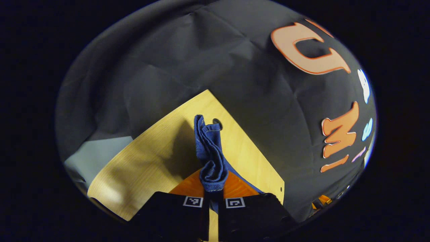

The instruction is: Grasp the waist and the cuffs of the jeans and fold them to make the two legs overlap; first hold the waist and fold one-third of the jeans toward the cuffs, then hold the cuffs and fold the remaining one-third in the same direction to finish folding.

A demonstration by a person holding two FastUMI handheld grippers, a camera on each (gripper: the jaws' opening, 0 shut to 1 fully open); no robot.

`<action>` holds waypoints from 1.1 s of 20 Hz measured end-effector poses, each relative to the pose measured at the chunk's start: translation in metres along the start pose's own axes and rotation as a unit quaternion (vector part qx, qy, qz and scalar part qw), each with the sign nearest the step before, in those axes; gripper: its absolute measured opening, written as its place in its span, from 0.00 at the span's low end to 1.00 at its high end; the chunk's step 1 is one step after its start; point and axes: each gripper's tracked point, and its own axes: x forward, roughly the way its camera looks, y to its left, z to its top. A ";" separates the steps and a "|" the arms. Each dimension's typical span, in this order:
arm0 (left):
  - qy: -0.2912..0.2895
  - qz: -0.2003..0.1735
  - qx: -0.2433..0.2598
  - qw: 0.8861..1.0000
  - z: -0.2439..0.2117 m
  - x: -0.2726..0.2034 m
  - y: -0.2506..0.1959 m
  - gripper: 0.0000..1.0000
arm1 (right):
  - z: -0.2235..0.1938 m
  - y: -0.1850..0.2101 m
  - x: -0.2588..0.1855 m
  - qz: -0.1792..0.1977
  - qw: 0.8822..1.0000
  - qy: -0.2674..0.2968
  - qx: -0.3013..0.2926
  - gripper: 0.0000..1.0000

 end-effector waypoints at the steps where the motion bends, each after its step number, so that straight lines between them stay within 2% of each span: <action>1: -0.006 -0.005 0.013 1.000 0.000 -0.004 -0.016 0.10 | 0.001 0.000 0.002 0.004 1.000 0.002 0.000 0.96; 6: -0.026 -0.040 0.067 0.997 0.004 -0.031 -0.073 0.10 | 0.007 -0.004 0.006 0.027 1.000 0.005 -0.005 0.96; 11: -0.032 -0.092 0.124 0.988 -0.007 -0.042 -0.172 0.10 | 0.015 -0.016 0.006 0.033 0.999 0.002 -0.016 0.96; 22: 0.002 -0.145 0.212 0.966 -0.081 -0.028 -0.308 0.10 | 0.028 -0.050 0.002 0.046 0.998 -0.011 -0.041 0.97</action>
